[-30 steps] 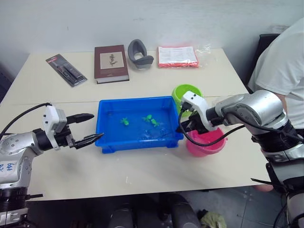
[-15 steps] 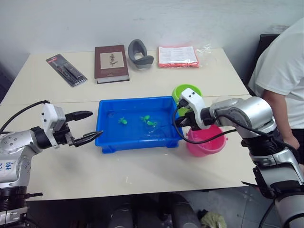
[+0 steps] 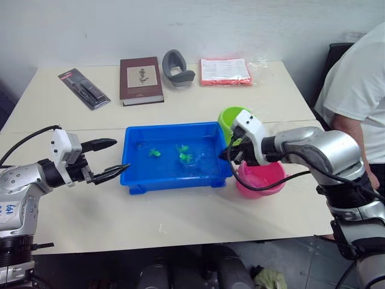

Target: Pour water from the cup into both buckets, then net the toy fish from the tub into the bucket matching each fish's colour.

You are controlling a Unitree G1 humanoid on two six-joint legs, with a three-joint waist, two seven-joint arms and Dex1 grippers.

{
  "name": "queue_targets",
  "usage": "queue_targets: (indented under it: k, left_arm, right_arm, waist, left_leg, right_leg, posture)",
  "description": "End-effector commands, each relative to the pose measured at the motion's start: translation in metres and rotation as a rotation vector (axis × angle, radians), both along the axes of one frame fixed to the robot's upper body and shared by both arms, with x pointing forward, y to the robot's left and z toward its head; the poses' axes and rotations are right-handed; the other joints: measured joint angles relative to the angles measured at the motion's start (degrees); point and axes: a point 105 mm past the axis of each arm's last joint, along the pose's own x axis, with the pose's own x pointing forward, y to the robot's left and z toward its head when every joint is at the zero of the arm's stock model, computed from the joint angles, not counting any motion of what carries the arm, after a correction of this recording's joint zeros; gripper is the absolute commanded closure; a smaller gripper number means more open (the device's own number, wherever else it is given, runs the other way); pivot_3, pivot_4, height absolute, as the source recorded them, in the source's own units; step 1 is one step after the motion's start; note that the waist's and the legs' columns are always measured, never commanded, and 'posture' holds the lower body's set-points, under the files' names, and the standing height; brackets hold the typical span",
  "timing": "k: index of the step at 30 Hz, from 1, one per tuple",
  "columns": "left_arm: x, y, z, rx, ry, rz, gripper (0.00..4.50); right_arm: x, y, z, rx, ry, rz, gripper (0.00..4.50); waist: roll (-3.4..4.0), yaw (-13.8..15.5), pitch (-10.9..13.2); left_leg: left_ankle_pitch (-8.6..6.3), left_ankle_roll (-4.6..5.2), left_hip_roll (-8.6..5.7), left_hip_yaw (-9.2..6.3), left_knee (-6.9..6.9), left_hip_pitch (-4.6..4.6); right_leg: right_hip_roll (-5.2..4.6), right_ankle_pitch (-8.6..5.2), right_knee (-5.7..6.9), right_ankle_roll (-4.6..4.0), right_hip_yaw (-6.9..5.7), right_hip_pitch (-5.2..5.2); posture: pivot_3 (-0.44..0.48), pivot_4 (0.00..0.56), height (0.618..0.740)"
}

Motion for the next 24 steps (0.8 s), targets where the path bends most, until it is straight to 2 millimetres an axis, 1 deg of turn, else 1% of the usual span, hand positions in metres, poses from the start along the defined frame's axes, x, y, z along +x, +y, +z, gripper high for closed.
queue_targets:
  k: [1, 4, 8, 11, 15, 18, 22, 23, 24]
  left_arm:
    - [0.000, 0.001, 0.011, 0.016, -0.045, 0.002, 0.06]
    - [0.001, 0.000, 0.011, 0.016, -0.048, -0.001, 0.06]
    - [0.002, 0.000, 0.014, 0.017, -0.054, -0.005, 0.06]
    - [0.002, -0.002, 0.016, 0.015, -0.061, -0.013, 0.06]
    - [0.006, -0.009, 0.021, 0.046, -0.080, -0.019, 0.06]
    - [0.011, -0.011, 0.023, 0.042, -0.082, -0.015, 0.06]
    - [0.016, -0.023, 0.028, 0.023, -0.082, -0.041, 0.06]
    - [0.019, -0.025, 0.029, 0.021, -0.079, -0.043, 0.06]
    - [0.022, -0.029, 0.028, 0.018, -0.072, -0.048, 0.06]
  right_arm:
    - [-0.009, -0.001, 0.014, 0.071, -0.027, 0.059, 4.50]
    - [-0.009, -0.004, 0.017, 0.094, -0.036, 0.061, 4.50]
    - [-0.016, -0.011, 0.029, 0.133, -0.086, 0.108, 4.50]
    - [-0.019, -0.021, 0.039, 0.156, -0.141, 0.101, 4.50]
    - [-0.025, -0.037, 0.051, 0.207, -0.265, 0.105, 4.50]
    - [-0.028, -0.045, 0.053, 0.224, -0.301, 0.101, 4.50]
    - [-0.017, -0.071, 0.063, 0.227, -0.412, -0.038, 4.50]
    - [-0.015, -0.079, 0.065, 0.219, -0.449, -0.075, 4.50]
    - [-0.012, -0.093, 0.067, 0.199, -0.502, -0.121, 4.50]
  waist:
    - [0.00, 0.0, 0.0]
    - [0.00, 0.0, 0.0]
    - [0.00, 0.1, 0.0]
    - [0.00, 0.1, 0.0]
    - [0.00, 0.2, 0.0]
    - [0.00, 0.2, 0.0]
    - [0.00, 0.1, 0.0]
    - [0.00, 0.1, 0.0]
    - [0.00, 0.2, 0.0]
  left_leg:
    - [0.00, 0.00, -0.01, 0.00, 0.00, 0.00]
    - [-0.01, 0.02, -0.02, 0.01, 0.00, 0.00]
    - [-0.01, 0.02, -0.02, 0.00, 0.00, 0.00]
    - [-0.03, 0.05, -0.02, 0.00, 0.00, -0.01]
    - [-0.04, 0.05, -0.02, 0.00, 0.00, -0.02]
    - [-0.04, 0.05, -0.03, 0.02, 0.00, -0.01]
    - [-0.04, 0.05, -0.04, 0.04, 0.00, 0.00]
    - [-0.04, 0.05, -0.04, 0.06, 0.00, 0.01]
    - [-0.04, 0.05, -0.04, 0.06, 0.00, 0.01]
  right_leg:
    - [-0.01, 0.00, 0.00, 0.00, 0.00, 0.00]
    - [-0.02, 0.00, 0.00, 0.00, 0.01, 0.00]
    - [-0.01, 0.00, 0.00, 0.00, 0.00, 0.00]
    - [-0.01, 0.00, -0.04, 0.00, 0.00, 0.00]
    - [-0.01, 0.00, -0.07, 0.01, 0.00, 0.01]
    - [0.01, 0.02, -0.07, 0.03, 0.01, 0.01]
    - [0.01, 0.02, -0.06, 0.04, 0.03, 0.02]
    - [0.02, 0.02, -0.05, 0.04, 0.04, 0.02]
    - [0.03, 0.02, -0.06, 0.04, 0.05, 0.02]
  posture:
    - [0.000, 0.150, 0.740]
    - [0.000, 0.150, 0.740]
    - [0.000, 0.150, 0.740]
    - [0.000, 0.150, 0.740]
    - [0.000, 0.150, 0.740]
    - [0.000, 0.150, 0.740]
    - [0.000, 0.150, 0.740]
    - [0.000, 0.150, 0.740]
    - [0.000, 0.150, 0.740]
